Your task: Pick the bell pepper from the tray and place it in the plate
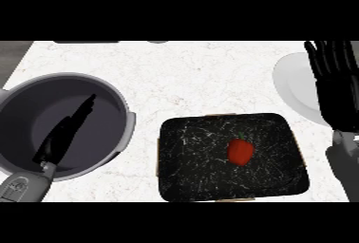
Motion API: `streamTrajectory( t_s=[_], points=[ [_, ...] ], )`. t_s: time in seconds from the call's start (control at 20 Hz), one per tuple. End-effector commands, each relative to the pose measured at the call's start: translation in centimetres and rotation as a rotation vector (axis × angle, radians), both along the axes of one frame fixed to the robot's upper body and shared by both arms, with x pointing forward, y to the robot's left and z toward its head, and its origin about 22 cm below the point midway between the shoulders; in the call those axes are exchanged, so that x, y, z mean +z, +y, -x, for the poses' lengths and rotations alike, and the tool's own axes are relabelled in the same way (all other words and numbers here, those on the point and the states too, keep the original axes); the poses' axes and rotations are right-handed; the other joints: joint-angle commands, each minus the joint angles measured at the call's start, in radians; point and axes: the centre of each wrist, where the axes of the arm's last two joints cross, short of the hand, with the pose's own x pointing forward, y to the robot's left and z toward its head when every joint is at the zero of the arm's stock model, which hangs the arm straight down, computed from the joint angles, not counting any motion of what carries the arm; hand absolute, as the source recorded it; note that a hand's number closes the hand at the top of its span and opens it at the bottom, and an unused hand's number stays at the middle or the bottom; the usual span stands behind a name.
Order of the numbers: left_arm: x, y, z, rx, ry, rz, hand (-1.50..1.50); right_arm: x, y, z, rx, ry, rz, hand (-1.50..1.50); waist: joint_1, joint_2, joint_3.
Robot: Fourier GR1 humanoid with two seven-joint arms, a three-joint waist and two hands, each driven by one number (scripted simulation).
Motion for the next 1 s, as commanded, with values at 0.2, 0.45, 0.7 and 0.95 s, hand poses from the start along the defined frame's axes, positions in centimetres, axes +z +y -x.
streamTrajectory(
  t_s=[0.2,0.45,0.7,0.95],
  points=[
    [5.8,-2.4,-2.1,-0.146,-0.328,0.118,0.0,-13.0,-3.1,3.0,-0.031,0.868,-0.336,-1.5,0.025,0.049,0.003],
    [6.5,-5.1,-2.0,-0.249,-0.345,0.221,0.0,-12.9,-7.2,3.6,0.001,1.204,0.418,-1.5,0.079,0.04,-0.007],
    [6.5,-5.6,-1.8,-0.266,-0.343,0.252,0.0,-8.8,-5.0,-0.8,0.011,1.193,0.774,-1.5,0.075,0.032,-0.004],
    [5.6,-5.0,-1.2,-0.211,-0.346,0.241,0.0,-3.8,0.5,-5.8,0.053,1.254,0.879,-1.5,0.049,0.028,-0.003]
  ],
)
